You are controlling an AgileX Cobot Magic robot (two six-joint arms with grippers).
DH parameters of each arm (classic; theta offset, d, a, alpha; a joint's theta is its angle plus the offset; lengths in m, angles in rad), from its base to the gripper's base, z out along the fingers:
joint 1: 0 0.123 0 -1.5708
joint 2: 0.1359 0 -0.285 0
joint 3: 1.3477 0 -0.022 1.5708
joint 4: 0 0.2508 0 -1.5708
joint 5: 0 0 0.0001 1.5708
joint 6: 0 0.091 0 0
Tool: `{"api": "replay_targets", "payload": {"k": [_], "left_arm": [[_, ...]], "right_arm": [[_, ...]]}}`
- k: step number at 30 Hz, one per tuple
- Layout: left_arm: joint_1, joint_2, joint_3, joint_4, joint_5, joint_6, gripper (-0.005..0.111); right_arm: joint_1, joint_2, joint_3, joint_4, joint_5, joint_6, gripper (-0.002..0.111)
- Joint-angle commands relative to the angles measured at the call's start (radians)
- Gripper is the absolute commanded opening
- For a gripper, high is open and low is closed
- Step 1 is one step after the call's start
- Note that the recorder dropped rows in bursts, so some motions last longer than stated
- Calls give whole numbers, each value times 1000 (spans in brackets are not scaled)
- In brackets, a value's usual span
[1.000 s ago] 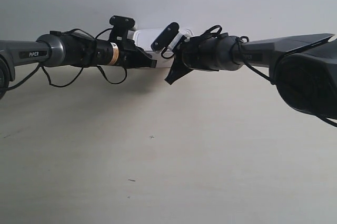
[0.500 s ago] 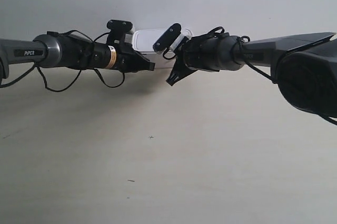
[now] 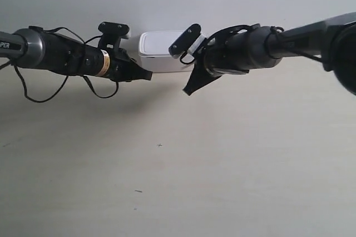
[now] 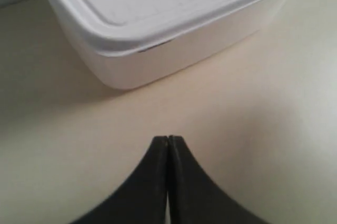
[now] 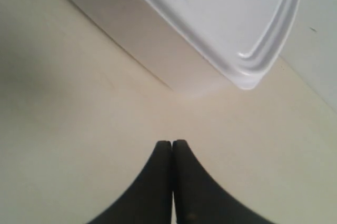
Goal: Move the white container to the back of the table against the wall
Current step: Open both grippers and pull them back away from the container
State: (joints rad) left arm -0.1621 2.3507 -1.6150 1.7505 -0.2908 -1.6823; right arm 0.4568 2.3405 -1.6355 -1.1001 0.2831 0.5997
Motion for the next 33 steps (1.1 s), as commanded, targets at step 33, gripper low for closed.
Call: {"api": "replay_targets", "payload": {"k": [33], "left_arm": [[-320, -1162, 955, -822, 154, 451, 0]], "right_arm": [[-3, -1404, 1054, 12, -367, 659, 0]]}}
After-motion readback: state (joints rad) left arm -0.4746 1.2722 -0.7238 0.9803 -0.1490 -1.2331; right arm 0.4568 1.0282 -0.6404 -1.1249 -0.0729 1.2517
